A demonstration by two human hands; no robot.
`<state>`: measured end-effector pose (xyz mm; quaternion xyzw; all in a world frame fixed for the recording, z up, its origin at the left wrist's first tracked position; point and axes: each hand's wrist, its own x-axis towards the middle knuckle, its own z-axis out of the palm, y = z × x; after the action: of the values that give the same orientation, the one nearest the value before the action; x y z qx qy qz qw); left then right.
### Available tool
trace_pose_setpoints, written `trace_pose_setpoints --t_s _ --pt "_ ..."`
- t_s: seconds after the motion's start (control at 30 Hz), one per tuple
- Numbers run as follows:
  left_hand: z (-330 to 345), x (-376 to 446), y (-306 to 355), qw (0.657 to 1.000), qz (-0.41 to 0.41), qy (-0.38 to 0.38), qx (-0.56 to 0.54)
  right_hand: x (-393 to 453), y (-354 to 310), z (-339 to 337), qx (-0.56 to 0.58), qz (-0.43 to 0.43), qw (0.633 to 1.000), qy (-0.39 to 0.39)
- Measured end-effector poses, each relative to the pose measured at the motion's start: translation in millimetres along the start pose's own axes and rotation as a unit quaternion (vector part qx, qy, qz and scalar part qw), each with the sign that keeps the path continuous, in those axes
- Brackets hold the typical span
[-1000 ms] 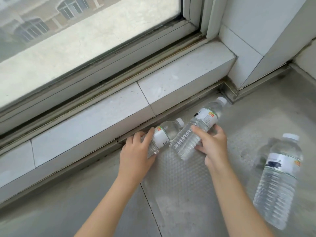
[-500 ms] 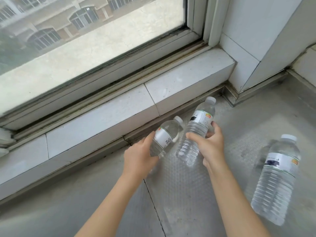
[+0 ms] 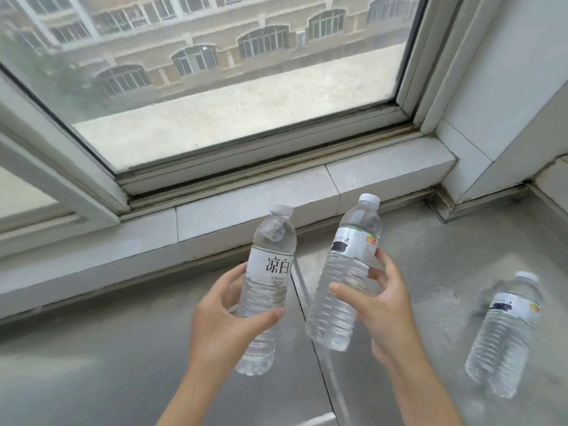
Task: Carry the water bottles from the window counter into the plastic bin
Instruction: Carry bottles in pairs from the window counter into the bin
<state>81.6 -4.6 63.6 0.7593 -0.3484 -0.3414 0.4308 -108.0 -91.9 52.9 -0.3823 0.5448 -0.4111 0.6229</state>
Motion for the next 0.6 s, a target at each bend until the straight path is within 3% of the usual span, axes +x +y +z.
trace_pose_setpoints --t_s 0.3,0.6 --pt "-117.3 -62.7 -24.6 0.987 -0.005 0.106 -0.121 -90.4 -0.8 92.5 -0.074 -0.068 0.98 -0.17" --pt "-265.7 -176.1 -76.9 0.95 0.009 0.221 -0.221 -225.2 26.8 209.0 -0.142 -0.12 0.925 -0.332"
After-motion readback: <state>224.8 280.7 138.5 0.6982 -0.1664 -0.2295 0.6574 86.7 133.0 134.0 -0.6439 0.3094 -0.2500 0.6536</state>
